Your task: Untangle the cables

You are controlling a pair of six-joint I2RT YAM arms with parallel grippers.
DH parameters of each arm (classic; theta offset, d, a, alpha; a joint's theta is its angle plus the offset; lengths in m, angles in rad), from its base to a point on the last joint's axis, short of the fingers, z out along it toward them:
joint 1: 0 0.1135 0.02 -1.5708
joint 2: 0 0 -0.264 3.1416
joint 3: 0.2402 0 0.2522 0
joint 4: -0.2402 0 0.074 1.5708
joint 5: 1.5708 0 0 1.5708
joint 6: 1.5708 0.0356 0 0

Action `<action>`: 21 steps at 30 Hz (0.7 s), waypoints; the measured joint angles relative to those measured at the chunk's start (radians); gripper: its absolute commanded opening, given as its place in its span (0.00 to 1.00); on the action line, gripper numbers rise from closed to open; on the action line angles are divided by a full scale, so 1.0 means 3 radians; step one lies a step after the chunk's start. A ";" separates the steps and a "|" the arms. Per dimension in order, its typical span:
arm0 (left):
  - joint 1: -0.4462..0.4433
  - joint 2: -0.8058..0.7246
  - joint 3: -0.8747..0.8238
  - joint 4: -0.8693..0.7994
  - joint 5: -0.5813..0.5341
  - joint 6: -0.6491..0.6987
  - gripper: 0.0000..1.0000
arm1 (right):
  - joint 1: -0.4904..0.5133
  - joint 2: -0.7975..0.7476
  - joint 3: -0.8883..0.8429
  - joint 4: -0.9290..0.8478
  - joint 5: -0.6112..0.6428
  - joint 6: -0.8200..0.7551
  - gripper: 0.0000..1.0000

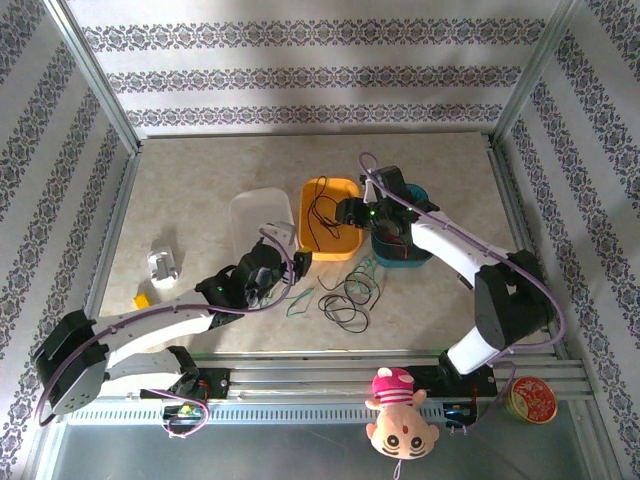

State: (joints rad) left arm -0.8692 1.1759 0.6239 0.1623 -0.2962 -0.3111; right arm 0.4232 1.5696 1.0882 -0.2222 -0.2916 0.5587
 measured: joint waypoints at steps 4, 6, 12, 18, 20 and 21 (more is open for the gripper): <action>-0.0027 0.0244 0.0022 -0.0058 0.0298 0.0048 0.66 | 0.0000 -0.0362 -0.0125 -0.0097 0.0160 -0.0041 0.54; -0.0029 0.0357 0.0056 -0.0095 0.0423 0.0064 0.65 | -0.0001 -0.0571 -0.0183 -0.0111 0.0240 -0.0062 0.54; -0.0095 0.0689 0.0228 -0.0106 0.0662 0.0113 0.63 | -0.0009 -0.0980 -0.0413 -0.0127 0.0379 -0.0125 0.54; -0.0111 0.1061 0.0356 -0.0102 0.0726 0.0160 0.51 | -0.0009 -0.1088 -0.0627 -0.0191 0.0412 -0.0135 0.55; -0.0112 0.1194 0.0430 -0.0135 0.0730 0.0177 0.47 | -0.0017 -0.1130 -0.0676 -0.0205 0.0420 -0.0137 0.55; -0.0114 0.1249 0.0460 -0.0144 0.0729 0.0187 0.44 | -0.0028 -0.1152 -0.0696 -0.0209 0.0423 -0.0137 0.55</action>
State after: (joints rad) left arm -0.9035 1.5505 0.7620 0.1192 -0.0776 -0.2550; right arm 0.4149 1.2240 0.8795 -0.2848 -0.1646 0.5175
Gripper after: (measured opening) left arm 0.484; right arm 0.546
